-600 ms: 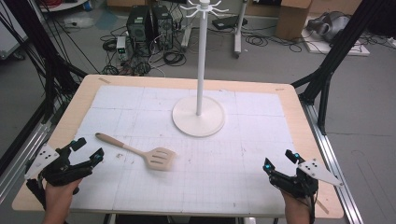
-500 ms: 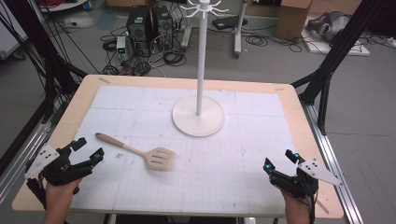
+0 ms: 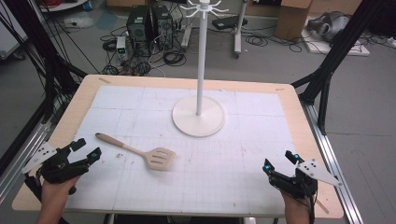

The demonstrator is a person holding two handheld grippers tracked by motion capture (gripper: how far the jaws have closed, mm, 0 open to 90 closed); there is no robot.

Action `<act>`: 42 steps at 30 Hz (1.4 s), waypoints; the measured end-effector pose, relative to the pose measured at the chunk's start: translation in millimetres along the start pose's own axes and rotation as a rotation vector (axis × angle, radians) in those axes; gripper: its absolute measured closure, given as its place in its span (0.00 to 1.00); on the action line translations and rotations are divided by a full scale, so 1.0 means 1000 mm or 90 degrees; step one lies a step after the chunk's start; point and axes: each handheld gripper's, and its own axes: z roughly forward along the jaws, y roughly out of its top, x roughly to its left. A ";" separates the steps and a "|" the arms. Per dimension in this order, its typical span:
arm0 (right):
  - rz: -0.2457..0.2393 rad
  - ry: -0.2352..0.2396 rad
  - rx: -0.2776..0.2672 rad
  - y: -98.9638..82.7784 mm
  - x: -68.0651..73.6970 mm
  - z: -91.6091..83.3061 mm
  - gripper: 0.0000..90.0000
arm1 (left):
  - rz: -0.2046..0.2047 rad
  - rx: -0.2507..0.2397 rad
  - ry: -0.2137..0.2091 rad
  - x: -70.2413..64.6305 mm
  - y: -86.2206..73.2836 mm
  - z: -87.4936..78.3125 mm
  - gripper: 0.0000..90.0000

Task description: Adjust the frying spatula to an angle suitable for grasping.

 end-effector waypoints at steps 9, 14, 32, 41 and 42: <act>-0.004 -0.004 0.003 0.001 0.003 0.001 0.19 | 0.022 0.017 -0.029 0.008 0.000 -0.002 0.63; -0.002 -0.003 0.006 0.000 0.002 0.002 0.19 | 0.043 0.031 -0.014 0.008 0.000 0.000 0.87; 0.003 -0.015 -0.001 0.001 0.003 0.000 0.19 | 0.063 0.131 0.094 0.076 0.034 0.035 0.99; -0.009 -0.012 0.002 0.003 0.006 0.000 0.19 | 0.102 0.242 0.115 0.090 0.015 0.071 0.96; -0.006 -0.013 0.002 0.003 0.006 0.000 0.19 | 0.112 0.244 0.116 0.089 0.014 0.073 0.96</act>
